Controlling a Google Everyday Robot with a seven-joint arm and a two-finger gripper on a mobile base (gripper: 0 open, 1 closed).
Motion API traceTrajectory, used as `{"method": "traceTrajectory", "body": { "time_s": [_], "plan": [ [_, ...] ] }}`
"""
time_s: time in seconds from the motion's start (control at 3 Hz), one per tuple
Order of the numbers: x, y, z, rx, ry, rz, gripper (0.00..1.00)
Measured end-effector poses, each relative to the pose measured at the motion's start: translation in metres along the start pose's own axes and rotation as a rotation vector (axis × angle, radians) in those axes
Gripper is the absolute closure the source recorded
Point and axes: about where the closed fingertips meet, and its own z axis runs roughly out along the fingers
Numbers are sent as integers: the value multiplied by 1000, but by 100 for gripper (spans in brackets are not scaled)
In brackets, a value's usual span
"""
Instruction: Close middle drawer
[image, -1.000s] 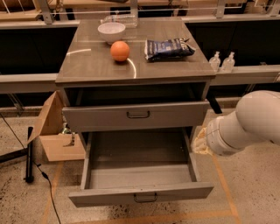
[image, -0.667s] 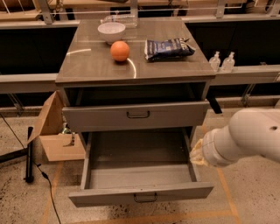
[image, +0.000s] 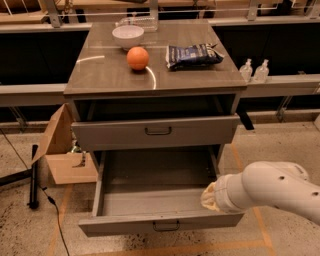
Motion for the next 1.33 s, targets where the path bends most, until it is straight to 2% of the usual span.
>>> {"method": "traceTrajectory", "body": {
  "time_s": [0.33,0.67,1.0,1.33],
  "plan": [
    [-3,17,37,9,-68,-2,100],
    [-3,36,71,26,-101,-17,100],
    [10,51,93,32,-70,-27,100],
    [35,59,105,31,-10,-24,100]
  ]
}}
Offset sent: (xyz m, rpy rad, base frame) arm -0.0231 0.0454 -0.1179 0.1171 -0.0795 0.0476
